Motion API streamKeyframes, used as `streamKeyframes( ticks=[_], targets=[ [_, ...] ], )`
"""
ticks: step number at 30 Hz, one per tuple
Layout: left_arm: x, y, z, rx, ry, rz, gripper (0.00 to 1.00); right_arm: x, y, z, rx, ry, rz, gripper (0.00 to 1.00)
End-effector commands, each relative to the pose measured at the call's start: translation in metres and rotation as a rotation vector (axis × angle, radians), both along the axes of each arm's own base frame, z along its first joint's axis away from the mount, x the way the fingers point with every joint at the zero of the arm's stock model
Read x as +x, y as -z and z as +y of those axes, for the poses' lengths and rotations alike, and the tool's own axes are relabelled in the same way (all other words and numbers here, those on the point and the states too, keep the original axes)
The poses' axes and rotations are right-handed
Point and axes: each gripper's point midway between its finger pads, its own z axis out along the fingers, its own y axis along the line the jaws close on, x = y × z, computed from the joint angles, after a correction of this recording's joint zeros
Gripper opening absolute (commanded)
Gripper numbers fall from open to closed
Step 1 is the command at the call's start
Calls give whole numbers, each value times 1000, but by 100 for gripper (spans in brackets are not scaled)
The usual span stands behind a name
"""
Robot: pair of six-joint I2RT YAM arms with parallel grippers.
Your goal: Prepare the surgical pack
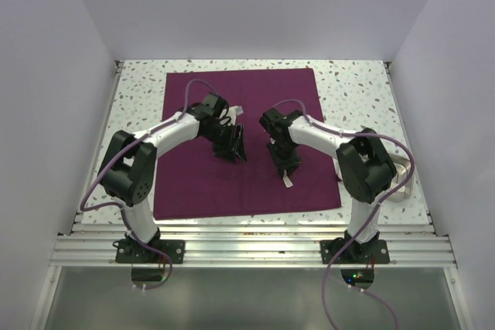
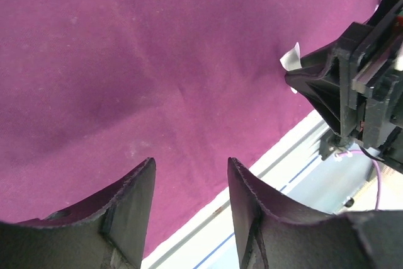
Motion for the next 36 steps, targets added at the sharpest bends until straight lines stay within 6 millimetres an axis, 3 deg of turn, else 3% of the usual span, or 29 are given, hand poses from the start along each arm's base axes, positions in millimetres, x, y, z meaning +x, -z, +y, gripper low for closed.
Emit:
streamKeyframes(
  ticks=[1, 8, 9, 11, 15, 17, 20, 29, 36],
  targets=[
    [3, -15, -7, -79, 36, -38, 54, 17, -29, 11, 28, 22, -73, 29],
    [-1, -32, -33, -278, 75, -28, 64, 46, -71, 36, 102, 67, -146, 28],
    [5, -42, -38, -322, 73, -68, 65, 54, -78, 43, 120, 75, -164, 29],
    [0, -45, -41, -364, 82, -68, 67, 58, -84, 47, 135, 100, -161, 29],
    [4, -69, -47, -454, 93, -178, 69, 71, -99, 59, 186, 143, -159, 29],
    [2, -70, -46, -470, 89, -193, 71, 72, -103, 64, 210, 160, -148, 29],
    [9, -94, -52, -556, 64, -280, 71, 72, -107, 73, 244, 184, -131, 28],
    [22, -97, -54, -556, 26, -309, 68, 71, -123, 96, 375, 249, -80, 28],
    [24, -97, -50, -518, 28, -339, 63, 71, -128, 96, 418, 287, -65, 28]
  ],
)
